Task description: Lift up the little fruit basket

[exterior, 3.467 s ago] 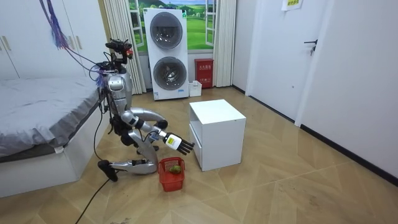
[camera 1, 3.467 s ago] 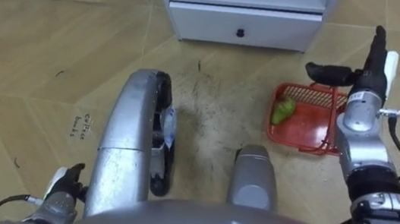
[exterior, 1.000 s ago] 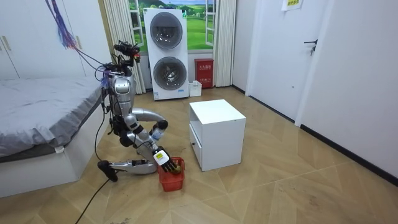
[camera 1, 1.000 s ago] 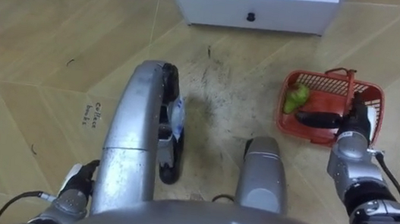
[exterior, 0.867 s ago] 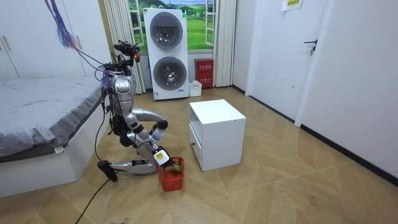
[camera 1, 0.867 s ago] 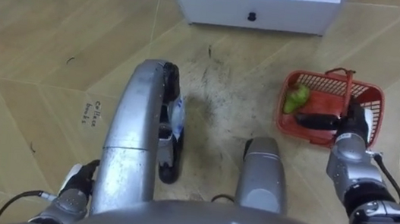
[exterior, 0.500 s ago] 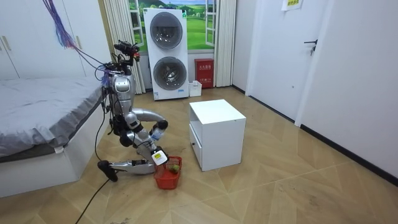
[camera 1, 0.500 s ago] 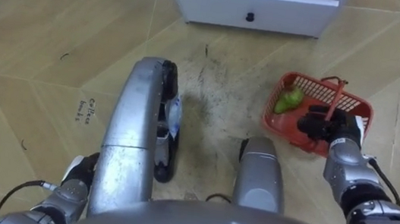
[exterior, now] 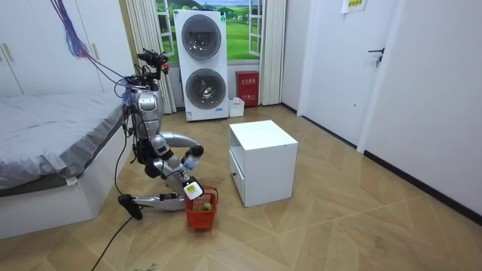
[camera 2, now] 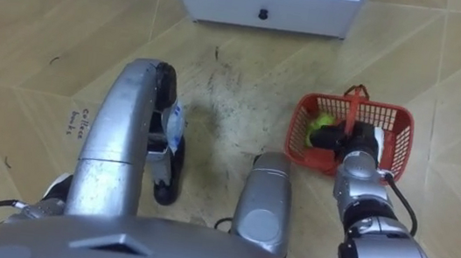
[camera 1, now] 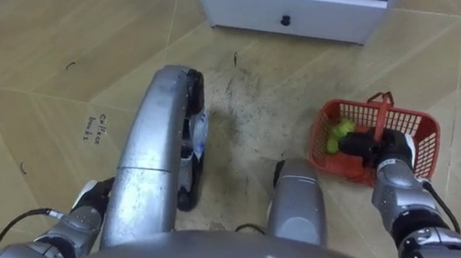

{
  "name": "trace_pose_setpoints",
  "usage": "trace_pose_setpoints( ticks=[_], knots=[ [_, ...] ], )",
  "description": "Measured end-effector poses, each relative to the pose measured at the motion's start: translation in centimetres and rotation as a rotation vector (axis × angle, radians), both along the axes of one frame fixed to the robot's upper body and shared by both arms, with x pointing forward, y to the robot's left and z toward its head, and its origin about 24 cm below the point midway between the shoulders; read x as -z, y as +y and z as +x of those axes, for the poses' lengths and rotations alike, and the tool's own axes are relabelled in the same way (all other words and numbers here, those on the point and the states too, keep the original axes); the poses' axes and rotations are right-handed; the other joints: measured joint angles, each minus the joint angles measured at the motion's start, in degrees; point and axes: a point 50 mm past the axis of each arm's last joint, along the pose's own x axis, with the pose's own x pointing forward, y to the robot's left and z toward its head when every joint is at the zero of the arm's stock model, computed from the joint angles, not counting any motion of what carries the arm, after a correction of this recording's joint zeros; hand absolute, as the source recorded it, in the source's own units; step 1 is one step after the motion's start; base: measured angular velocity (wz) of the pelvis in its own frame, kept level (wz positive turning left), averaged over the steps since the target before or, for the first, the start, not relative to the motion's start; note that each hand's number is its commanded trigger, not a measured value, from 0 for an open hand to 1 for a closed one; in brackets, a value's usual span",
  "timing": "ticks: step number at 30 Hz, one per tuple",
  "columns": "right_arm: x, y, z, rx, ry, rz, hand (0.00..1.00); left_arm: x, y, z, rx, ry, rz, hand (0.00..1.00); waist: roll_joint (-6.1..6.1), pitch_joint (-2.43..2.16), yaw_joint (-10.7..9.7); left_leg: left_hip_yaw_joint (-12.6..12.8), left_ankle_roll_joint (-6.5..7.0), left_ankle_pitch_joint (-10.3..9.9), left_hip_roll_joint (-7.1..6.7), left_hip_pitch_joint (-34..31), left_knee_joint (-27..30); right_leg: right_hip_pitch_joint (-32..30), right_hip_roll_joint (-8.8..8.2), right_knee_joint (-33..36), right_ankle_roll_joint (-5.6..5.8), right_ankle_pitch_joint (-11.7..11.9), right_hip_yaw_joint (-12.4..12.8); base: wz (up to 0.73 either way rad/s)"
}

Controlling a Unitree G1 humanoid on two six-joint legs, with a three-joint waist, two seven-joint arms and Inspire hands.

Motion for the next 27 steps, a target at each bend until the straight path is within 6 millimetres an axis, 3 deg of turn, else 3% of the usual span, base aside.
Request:
trace_pose_setpoints(
  ticks=[8,13,17,22,23,25,26,27],
  knots=[
    [-0.2,0.5,0.7,-0.047,-0.010,0.015,1.00,-0.1,0.3,0.6,-0.029,-0.006,-0.011,0.00,-0.74,-0.01,1.19,-0.49,0.01,0.00,-0.04,0.00,0.79,0.20,0.47,-0.02,-0.01,-0.01,0.56,-0.04],
    [-1.3,1.3,2.4,-0.093,-0.081,0.010,1.00,-0.4,1.1,1.2,-0.074,-0.034,0.000,0.00,-2.82,-0.05,1.12,-0.73,0.00,0.00,-0.23,1.31,0.94,1.84,0.56,-0.71,-0.01,0.00,0.39,-0.03],
    [-3.3,1.4,4.6,-0.145,-0.190,-0.020,1.00,-0.4,1.1,1.2,-0.082,-0.041,-0.005,0.00,-3.10,-0.07,0.94,-1.27,0.01,0.00,-0.74,2.02,1.79,3.63,0.66,-1.73,0.03,0.02,0.00,-0.01],
    [-4.3,2.4,5.5,-0.204,-0.242,-0.026,1.00,-0.7,2.1,1.1,-0.138,-0.061,0.008,0.00,-3.32,-0.43,1.50,-1.68,0.20,0.10,-0.96,3.45,3.29,6.80,1.06,-4.65,0.09,-0.01,-0.36,-0.02],
    [-4.5,2.6,5.7,-0.214,-0.254,-0.023,1.00,-0.8,2.3,1.2,-0.150,-0.066,0.011,0.00,-3.30,-0.45,1.40,-1.59,0.32,0.16,-0.77,4.03,3.27,7.59,1.57,-6.23,0.82,-0.64,-0.37,0.00],
    [-4.6,2.9,5.8,-0.232,-0.258,-0.022,1.00,-0.9,2.7,1.2,-0.154,-0.073,0.016,0.00,-3.09,-0.52,1.99,-1.67,0.71,0.36,0.23,5.70,2.58,9.27,3.46,-9.90,0.92,-1.13,0.18,-0.18],
    [-4.7,3.1,5.9,-0.244,-0.265,-0.022,1.00,-0.9,2.7,1.1,-0.170,-0.074,0.015,0.00,-2.64,-0.58,2.63,-1.76,2.13,1.14,1.47,7.11,1.71,10.08,4.96,-13.36,0.91,-1.14,0.78,-0.54],
    [-4.8,3.5,6.0,-0.270,-0.268,-0.030,1.00,-0.8,2.8,0.2,-0.180,-0.057,0.015,0.00,-2.08,-0.51,3.56,-1.89,4.08,4.21,3.21,8.50,1.41,11.80,6.27,-18.14,0.90,-1.11,1.17,-0.66]
  ],
)
